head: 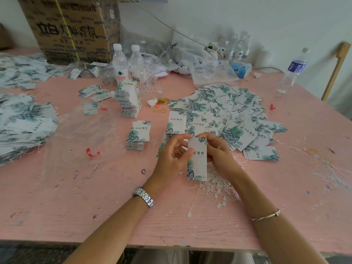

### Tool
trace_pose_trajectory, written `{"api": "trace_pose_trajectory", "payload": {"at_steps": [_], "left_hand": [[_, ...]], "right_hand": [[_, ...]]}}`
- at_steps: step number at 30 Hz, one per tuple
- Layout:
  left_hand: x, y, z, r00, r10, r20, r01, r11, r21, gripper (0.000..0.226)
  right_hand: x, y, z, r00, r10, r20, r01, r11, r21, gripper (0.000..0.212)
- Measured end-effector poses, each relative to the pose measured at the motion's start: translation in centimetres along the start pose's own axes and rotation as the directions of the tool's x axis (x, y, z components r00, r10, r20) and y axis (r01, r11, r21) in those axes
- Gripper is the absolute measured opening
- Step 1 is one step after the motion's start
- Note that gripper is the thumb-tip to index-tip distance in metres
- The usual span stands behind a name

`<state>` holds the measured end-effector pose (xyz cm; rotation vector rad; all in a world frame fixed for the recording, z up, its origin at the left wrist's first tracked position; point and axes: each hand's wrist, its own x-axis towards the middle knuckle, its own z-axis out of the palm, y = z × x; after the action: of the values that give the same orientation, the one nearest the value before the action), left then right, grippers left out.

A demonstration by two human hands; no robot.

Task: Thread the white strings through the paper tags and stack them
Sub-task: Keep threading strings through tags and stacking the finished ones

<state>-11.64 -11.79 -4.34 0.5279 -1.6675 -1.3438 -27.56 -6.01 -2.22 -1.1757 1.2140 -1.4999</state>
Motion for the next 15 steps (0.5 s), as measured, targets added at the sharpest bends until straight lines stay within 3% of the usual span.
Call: {"api": "trace_pose_trajectory", "payload": {"at_steps": [2,8,15], "left_hand": [[-0.05,0.07,0.03,0.998,0.035,-0.045,-0.032,0.997,0.073,0.03],[0.04,0.18,-0.41,0.936,0.33,-0.125,-0.258,0.882,0.394,0.024],[-0.14,0.48,-0.37,0.925,0.343,-0.16,-0.253,0.874,0.415,0.014]], "right_hand": [[0.13,0.1,-0.05,1.0,0.009,0.024,-0.009,1.0,0.003,0.022],[0.44,0.42,-0.34,0.995,0.025,0.095,-0.029,0.999,0.039,0.012],[0.45,0.54,-0.48,0.993,0.005,0.122,-0.01,0.999,0.041,0.008]]}}
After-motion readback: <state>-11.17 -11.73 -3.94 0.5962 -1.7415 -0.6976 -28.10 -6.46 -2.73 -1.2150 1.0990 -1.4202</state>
